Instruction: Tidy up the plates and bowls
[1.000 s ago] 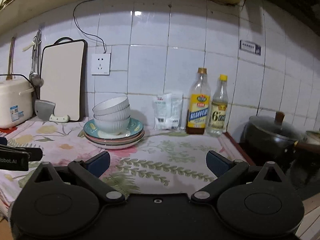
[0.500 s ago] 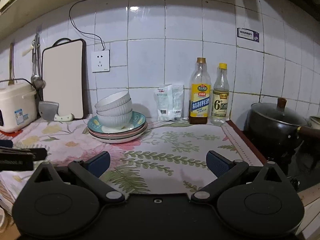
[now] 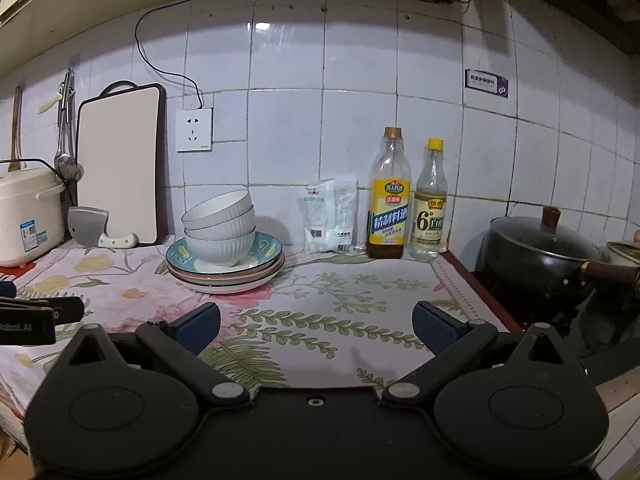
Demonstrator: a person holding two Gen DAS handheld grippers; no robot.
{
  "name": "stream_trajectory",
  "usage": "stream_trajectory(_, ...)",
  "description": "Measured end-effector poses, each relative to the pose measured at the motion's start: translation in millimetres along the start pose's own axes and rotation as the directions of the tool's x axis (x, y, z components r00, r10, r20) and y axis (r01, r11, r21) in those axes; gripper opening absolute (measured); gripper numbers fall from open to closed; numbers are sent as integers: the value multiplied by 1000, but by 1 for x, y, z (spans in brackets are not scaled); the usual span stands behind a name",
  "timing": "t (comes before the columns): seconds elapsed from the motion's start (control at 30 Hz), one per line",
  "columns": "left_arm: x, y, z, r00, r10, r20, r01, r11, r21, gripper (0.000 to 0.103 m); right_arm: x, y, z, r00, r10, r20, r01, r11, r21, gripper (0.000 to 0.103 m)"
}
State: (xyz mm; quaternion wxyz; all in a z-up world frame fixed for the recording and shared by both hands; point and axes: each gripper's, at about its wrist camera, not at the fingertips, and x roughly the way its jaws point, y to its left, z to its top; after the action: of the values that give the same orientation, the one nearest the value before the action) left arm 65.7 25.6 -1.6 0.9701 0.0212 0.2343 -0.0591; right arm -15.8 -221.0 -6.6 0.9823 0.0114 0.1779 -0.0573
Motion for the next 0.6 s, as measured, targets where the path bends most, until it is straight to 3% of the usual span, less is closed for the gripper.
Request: stream_trajectory(0.6, -2, -6, -5, 1000, 10, 17, -10, 999, 30, 103, 2, 2, -5, 1000, -11, 10, 11, 1000, -13, 103)
